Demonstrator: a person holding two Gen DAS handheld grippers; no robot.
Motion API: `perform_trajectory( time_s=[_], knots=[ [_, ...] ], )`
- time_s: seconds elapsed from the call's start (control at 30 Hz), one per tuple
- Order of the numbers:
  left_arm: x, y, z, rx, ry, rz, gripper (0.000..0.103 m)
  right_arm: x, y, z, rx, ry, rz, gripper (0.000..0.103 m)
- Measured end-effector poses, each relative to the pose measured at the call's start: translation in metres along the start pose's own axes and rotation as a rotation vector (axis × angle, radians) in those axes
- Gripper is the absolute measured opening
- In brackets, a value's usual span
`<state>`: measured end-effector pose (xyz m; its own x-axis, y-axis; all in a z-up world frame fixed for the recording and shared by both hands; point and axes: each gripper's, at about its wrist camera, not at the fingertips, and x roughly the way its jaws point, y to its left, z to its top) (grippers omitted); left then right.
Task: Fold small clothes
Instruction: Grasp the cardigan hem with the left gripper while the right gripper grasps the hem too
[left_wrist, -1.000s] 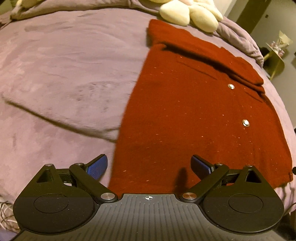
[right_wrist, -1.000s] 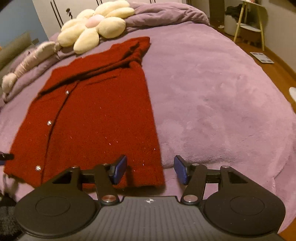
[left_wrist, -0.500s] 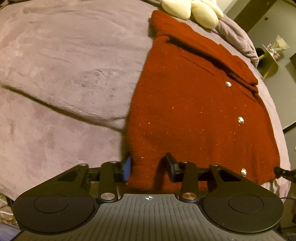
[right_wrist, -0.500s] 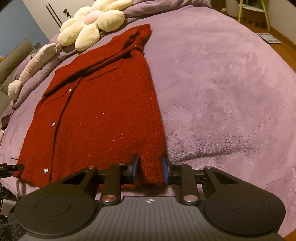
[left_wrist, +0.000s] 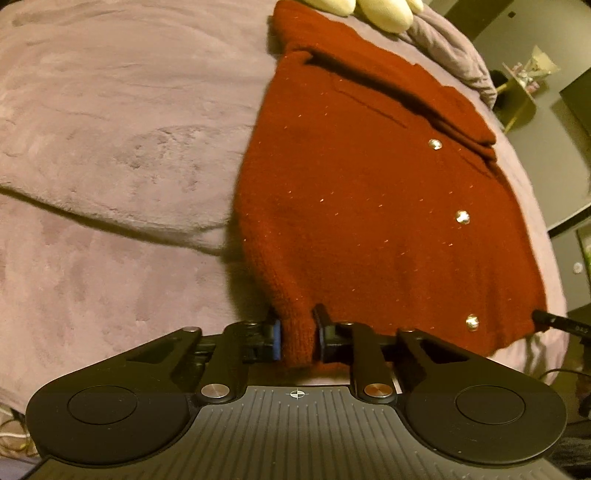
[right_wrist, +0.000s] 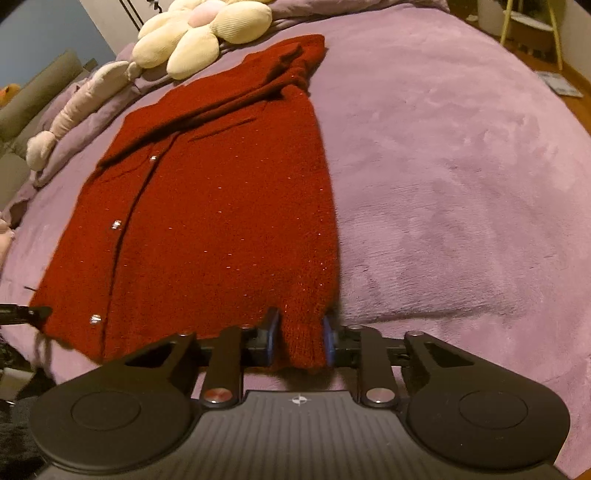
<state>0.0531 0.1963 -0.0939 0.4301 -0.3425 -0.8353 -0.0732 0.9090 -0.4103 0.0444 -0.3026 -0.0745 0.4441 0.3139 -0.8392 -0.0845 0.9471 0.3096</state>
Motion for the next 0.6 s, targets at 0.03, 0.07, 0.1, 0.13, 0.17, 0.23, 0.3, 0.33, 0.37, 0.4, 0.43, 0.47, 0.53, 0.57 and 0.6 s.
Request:
perform_trajectory(
  time_s=[0.03, 0.07, 0.1, 0.13, 0.17, 0.23, 0.3, 0.33, 0.37, 0.4, 0.43, 0.47, 0.53, 0.57, 0.6],
  knots=[
    [-0.003, -0.001, 0.002, -0.002, -0.003, -0.024, 0.015, -0.002, -0.001, 0.001, 0.012, 0.004, 0.019, 0.017],
    [-0.007, -0.002, 0.004, -0.004, -0.008, -0.056, 0.015, -0.004, -0.002, 0.003, 0.030, 0.005, 0.050, 0.016],
    [-0.013, -0.005, 0.007, 0.001, -0.020, -0.095, 0.015, -0.006, -0.004, 0.006, 0.054, 0.004, 0.091, 0.016],
    [-0.018, -0.009, 0.011, 0.009, -0.034, -0.119, 0.014, -0.009, -0.005, 0.009, 0.080, 0.000, 0.132, 0.015],
    [-0.024, -0.014, 0.016, 0.012, -0.055, -0.144, 0.014, -0.011, -0.007, 0.013, 0.112, -0.007, 0.176, 0.015],
    [-0.036, -0.020, 0.030, -0.003, -0.110, -0.199, 0.014, -0.017, -0.009, 0.025, 0.165, -0.036, 0.252, 0.014],
    [-0.046, -0.026, 0.049, -0.020, -0.177, -0.233, 0.014, -0.020, -0.008, 0.044, 0.202, -0.081, 0.297, 0.014],
    [-0.050, -0.028, 0.061, -0.030, -0.207, -0.245, 0.014, -0.020, -0.007, 0.055, 0.223, -0.104, 0.312, 0.014],
    [-0.052, -0.032, 0.074, -0.037, -0.235, -0.250, 0.014, -0.019, -0.006, 0.066, 0.237, -0.124, 0.319, 0.014],
    [-0.052, -0.034, 0.084, -0.041, -0.259, -0.246, 0.014, -0.017, -0.004, 0.078, 0.248, -0.152, 0.322, 0.014],
    [-0.052, -0.037, 0.099, -0.041, -0.290, -0.233, 0.014, -0.015, -0.002, 0.090, 0.247, -0.178, 0.315, 0.014],
    [-0.050, -0.038, 0.110, -0.046, -0.310, -0.224, 0.014, -0.011, 0.002, 0.105, 0.240, -0.207, 0.294, 0.014],
    [-0.043, -0.037, 0.135, -0.088, -0.356, -0.191, 0.014, -0.002, 0.004, 0.127, 0.254, -0.243, 0.254, 0.014],
    [-0.039, -0.034, 0.144, -0.109, -0.370, -0.165, 0.014, 0.005, 0.006, 0.139, 0.255, -0.258, 0.223, 0.014],
    [-0.031, -0.031, 0.151, -0.141, -0.384, -0.132, 0.014, 0.011, 0.008, 0.149, 0.256, -0.279, 0.178, 0.014]
  ],
)
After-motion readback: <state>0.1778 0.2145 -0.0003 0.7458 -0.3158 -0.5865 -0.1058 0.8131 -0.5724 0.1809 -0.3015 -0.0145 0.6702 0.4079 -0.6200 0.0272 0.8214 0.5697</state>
